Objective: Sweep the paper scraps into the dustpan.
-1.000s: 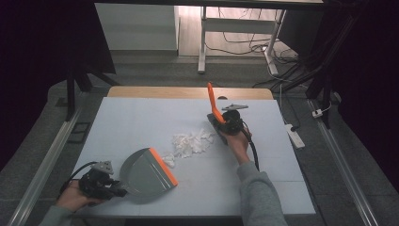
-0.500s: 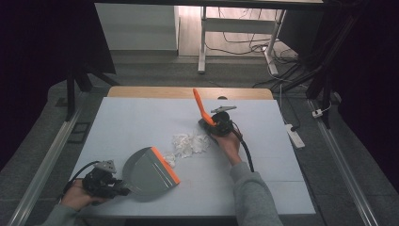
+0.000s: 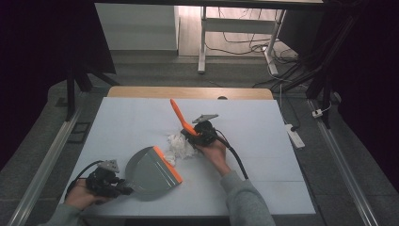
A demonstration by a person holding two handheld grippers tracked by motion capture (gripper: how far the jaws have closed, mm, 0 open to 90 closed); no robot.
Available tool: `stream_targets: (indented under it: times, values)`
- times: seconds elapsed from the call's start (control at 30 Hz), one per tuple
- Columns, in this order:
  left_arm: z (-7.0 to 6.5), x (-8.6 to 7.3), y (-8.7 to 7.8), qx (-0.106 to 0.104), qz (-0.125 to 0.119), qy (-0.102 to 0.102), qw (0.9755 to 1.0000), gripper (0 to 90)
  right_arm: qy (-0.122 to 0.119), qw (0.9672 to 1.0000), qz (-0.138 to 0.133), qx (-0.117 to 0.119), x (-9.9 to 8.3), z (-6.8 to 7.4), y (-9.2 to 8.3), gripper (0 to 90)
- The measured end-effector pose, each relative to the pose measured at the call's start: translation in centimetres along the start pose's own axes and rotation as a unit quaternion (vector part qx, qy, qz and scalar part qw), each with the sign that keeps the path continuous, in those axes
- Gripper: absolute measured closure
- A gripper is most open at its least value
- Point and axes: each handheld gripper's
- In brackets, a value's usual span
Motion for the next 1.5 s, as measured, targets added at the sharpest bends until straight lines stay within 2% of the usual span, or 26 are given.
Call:
stream_targets:
  times: [0.07, 0.2, 0.33, 0.47, 0.6, 0.73, 0.9, 1.03, 1.1, 1.23, 1.4, 1.5]
  values:
    - [0.0, 0.0, 0.0, 0.000, 0.000, 0.000, 1.0000, 61.1, 0.003, 0.9999, -0.007, 0.012, 0.1, 0.6, 0.0, 77.3]
    - [-0.1, 0.1, 0.0, 0.001, -0.001, -0.001, 1.0000, 61.1, -0.011, 0.9997, -0.007, 0.022, 0.3, 1.8, 0.1, 77.3]
    - [-0.1, 0.1, 0.0, 0.001, -0.001, -0.001, 1.0000, 61.1, -0.016, 0.9995, -0.013, 0.025, 0.6, 2.0, -0.5, 77.3]
    - [-0.1, 0.2, 0.1, 0.003, 0.000, -0.002, 1.0000, 61.1, -0.008, 0.9994, -0.033, 0.009, 1.3, 1.1, -1.5, 77.2]
    - [-0.1, 0.3, 0.1, 0.005, -0.002, -0.007, 1.0000, 61.1, 0.002, 0.9992, -0.036, -0.016, 1.8, -0.2, -1.5, 77.2]
    - [0.0, 0.3, 0.1, 0.007, -0.003, -0.010, 0.9999, 61.1, 0.006, 0.9989, -0.035, -0.032, 1.9, -1.2, -0.6, 77.2]
    - [0.0, 0.2, 0.1, 0.007, -0.004, -0.011, 0.9999, 61.1, 0.012, 0.9986, -0.022, -0.047, 1.7, -2.2, 0.9, 77.2]
    - [0.0, 0.3, 0.2, 0.009, -0.004, -0.014, 0.9999, 61.1, 0.015, 0.9986, -0.013, -0.048, 1.7, -2.4, 2.1, 77.2]
    - [0.0, 0.3, 0.2, 0.010, -0.005, -0.015, 0.9998, 61.1, 0.013, 0.9990, -0.009, -0.042, 1.9, -2.2, 2.7, 77.2]
    - [0.1, 0.4, 0.3, 0.010, -0.007, -0.016, 0.9998, 61.1, -0.006, 0.9995, -0.001, -0.030, 2.1, -0.9, 3.6, 77.2]
    - [0.0, 0.6, 0.5, 0.012, -0.008, -0.021, 0.9997, 61.1, -0.023, 0.9996, 0.010, -0.017, 2.0, 1.0, 3.7, 77.2]
    - [0.1, 0.6, 0.6, 0.012, -0.008, -0.021, 0.9997, 61.1, -0.023, 0.9997, 0.014, 0.000, 1.8, 2.0, 3.6, 77.3]
Point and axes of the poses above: each handheld gripper's, and its own axes: y roughly forward along the jaws, x roughly out of its top, z roughly to its left, and after that the axes turned 8 degrees about -z, right-handed
